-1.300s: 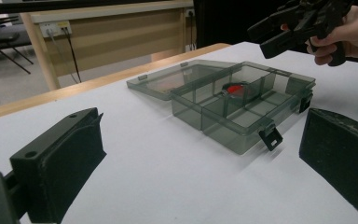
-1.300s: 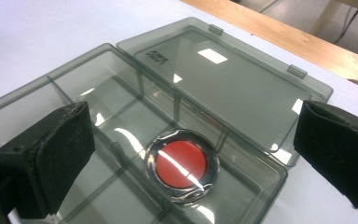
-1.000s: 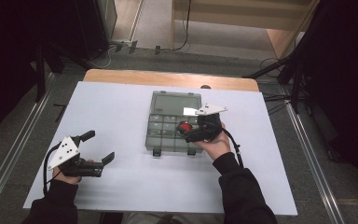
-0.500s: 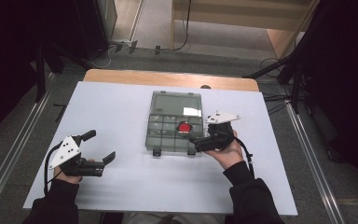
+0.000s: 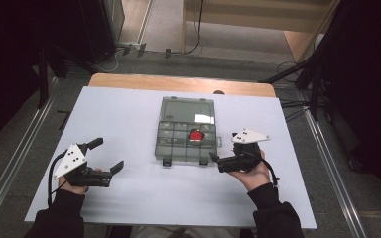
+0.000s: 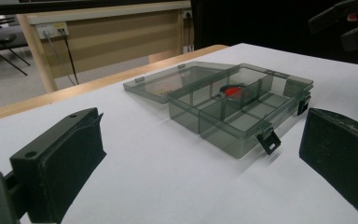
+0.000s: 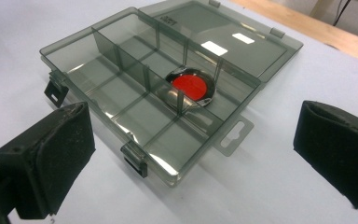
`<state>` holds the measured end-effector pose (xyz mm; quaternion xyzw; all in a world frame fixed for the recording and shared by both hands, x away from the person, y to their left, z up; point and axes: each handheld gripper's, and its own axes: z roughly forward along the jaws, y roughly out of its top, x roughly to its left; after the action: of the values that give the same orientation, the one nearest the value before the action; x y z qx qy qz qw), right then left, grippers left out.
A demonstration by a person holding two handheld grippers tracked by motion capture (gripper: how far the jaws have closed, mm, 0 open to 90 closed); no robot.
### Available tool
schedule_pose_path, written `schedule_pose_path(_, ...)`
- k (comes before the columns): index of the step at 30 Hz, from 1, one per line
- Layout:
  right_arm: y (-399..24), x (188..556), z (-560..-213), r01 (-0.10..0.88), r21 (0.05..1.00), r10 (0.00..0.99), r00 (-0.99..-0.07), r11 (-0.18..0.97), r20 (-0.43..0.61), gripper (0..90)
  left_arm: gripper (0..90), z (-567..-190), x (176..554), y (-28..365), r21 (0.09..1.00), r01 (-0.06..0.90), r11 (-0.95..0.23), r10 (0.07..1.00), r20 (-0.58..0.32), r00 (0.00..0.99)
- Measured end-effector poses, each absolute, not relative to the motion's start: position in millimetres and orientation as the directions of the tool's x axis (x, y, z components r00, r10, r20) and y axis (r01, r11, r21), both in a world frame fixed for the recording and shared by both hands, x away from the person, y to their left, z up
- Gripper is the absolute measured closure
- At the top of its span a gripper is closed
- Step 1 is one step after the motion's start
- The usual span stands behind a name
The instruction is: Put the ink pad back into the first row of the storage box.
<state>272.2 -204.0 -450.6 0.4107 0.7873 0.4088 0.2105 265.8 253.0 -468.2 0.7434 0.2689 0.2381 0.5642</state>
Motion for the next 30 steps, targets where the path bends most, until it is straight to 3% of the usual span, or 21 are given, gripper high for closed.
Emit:
schedule_pose_path(18, -230, 243, -446, 0.398, 0.886, 0.845, -0.534, 0.237, 0.014, 0.0, 0.0, -468, 266, 253, 0.967, 0.131, -0.217, 0.668, 0.049, 0.743)
schedule_pose_path(30, -252, 229, -463, 0.378, 0.904, 0.863, -0.506, 0.201, 0.02, 0.0, 0.0, -468, 266, 252, 0.968, 0.132, -0.215, 0.666, 0.047, 0.744)
